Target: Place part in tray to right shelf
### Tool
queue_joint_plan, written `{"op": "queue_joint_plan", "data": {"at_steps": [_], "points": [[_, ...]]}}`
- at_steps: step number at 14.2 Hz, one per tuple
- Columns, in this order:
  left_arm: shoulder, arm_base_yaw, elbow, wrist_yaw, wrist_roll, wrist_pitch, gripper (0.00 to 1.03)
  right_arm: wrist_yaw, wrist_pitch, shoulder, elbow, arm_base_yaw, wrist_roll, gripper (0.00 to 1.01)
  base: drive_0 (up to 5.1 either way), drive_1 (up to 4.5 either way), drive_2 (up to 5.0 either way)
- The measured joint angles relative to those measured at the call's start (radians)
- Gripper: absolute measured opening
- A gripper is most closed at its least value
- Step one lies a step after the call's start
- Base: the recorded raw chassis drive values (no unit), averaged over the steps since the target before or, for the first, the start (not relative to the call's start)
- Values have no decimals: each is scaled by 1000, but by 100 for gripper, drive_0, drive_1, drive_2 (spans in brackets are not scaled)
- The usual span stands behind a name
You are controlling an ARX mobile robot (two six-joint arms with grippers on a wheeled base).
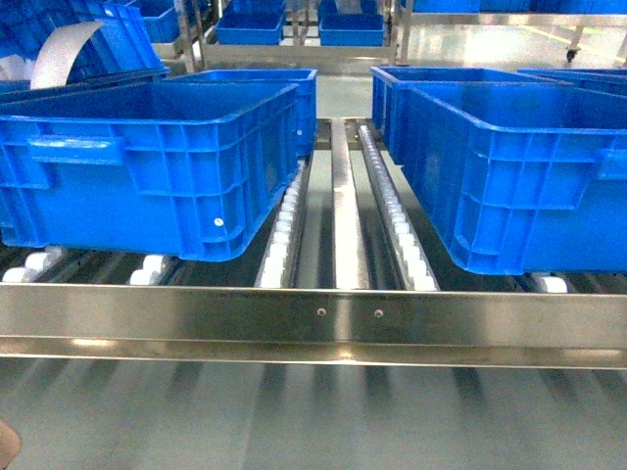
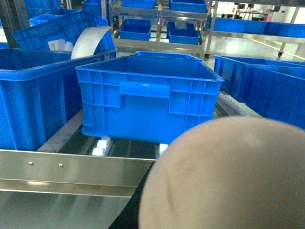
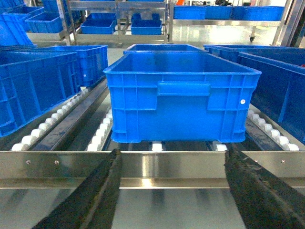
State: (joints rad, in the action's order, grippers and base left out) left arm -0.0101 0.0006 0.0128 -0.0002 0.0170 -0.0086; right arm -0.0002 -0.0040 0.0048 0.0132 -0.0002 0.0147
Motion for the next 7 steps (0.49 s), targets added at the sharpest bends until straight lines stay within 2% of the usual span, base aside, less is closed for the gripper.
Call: {"op": "queue_joint_plan", "data": {"at_steps": [1,2,7], "points": [[0,0,0,0,0,0,12,0,0,0,0,0,0,81,0,0,0],[0,0,0,0,0,0,12,0,0,0,0,0,0,99,0,0,0],[0,0,0,0,0,0,12,0,0,0,0,0,0,98,0,0,0]]}}
